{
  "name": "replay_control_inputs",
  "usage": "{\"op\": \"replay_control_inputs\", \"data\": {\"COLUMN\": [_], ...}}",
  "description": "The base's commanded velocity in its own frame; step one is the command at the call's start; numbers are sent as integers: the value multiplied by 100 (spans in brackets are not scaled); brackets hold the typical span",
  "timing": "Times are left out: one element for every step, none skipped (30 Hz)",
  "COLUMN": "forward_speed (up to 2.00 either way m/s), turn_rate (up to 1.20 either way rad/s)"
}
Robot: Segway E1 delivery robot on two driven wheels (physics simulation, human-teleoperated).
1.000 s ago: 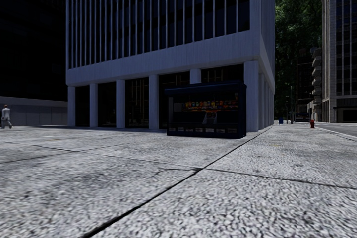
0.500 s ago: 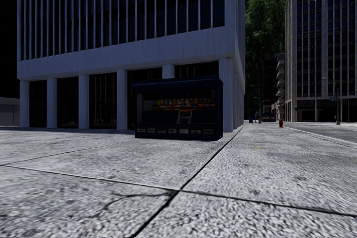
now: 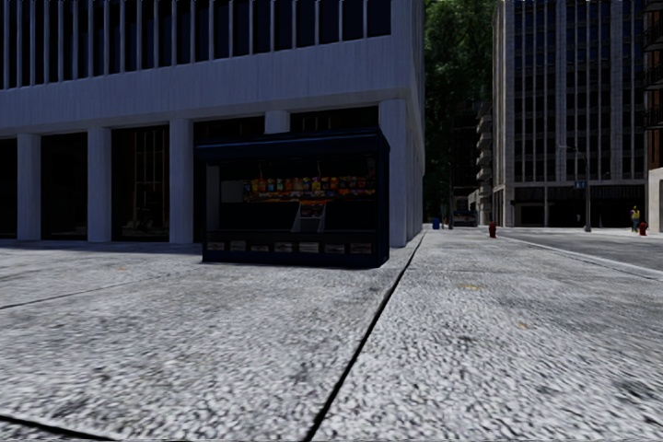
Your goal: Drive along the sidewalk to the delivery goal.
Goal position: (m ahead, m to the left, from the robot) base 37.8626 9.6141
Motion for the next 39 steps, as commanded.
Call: {"op": "replay_control_inputs", "data": {"forward_speed": [200, 200, 200, 200, 200, 200, 200, 200, 200, 200, 200, 200, 200, 200, 200, 200, 200, 200, 200, 200, 200, 200, 200, 200, 200, 200, 200, 200, 200, 200, 200, 200, 200, 200, 200, 200, 200, 200, 200], "turn_rate": [-47, -47, -47, -47, -47, -47, -47, -47, -47, -47, -47, -47, -47, -47, -47, -47, -47, -47, -47, -47, -47, -47, -42, 0, 0, 0, 0, 0, 0, 0, 0, 0, 0, 0, 0, 0, 0, 0, 0]}}
